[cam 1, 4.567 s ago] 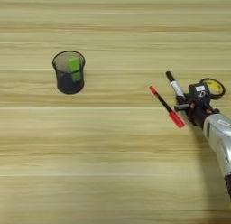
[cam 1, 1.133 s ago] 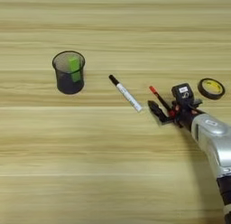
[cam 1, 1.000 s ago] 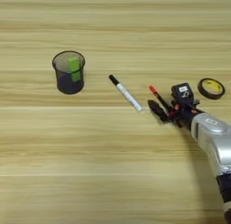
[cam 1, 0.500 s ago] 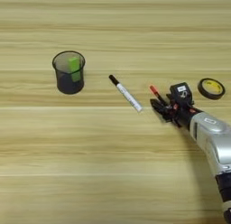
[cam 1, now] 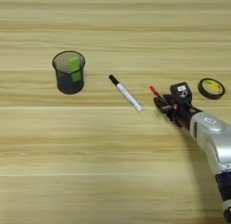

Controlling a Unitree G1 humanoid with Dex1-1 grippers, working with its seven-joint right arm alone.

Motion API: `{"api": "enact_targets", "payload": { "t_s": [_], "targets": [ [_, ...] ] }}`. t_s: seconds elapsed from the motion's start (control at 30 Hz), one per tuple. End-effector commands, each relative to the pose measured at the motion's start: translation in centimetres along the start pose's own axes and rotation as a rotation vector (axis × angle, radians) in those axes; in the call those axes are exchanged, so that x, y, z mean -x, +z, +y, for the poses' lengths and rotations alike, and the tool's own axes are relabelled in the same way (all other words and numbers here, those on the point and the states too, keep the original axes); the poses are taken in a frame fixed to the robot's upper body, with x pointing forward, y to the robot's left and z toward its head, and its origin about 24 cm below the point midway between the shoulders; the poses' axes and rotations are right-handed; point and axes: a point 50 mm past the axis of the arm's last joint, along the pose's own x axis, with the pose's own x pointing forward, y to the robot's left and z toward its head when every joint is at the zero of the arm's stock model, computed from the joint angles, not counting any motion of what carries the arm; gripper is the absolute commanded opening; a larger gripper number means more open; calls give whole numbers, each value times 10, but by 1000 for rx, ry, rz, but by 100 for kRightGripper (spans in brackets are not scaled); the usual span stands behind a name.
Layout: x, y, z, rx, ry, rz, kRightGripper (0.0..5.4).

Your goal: Move the objects on the table

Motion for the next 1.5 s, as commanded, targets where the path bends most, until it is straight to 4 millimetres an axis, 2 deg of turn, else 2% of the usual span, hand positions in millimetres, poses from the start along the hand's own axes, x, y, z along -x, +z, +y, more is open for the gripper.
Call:
{"api": "enact_targets", "payload": {
  "t_s": [0.03, 0.23, 0.6, 0.83, 0.87, 1.17, 1.5],
  "targets": [
    [0, 11, -18, 50, -90, -21, 106],
    [0, 18, -36, 74, -160, -43, 45],
    [-6, 23, -58, 64, -213, -53, 44],
    [-12, 20, -60, 46, -204, -49, 44],
    [-12, 19, -59, 45, -202, -50, 80],
    [-13, 19, -57, 42, -195, -65, 167],
    [-4, 37, -58, 70, -213, -147, 272]
  ]
}}
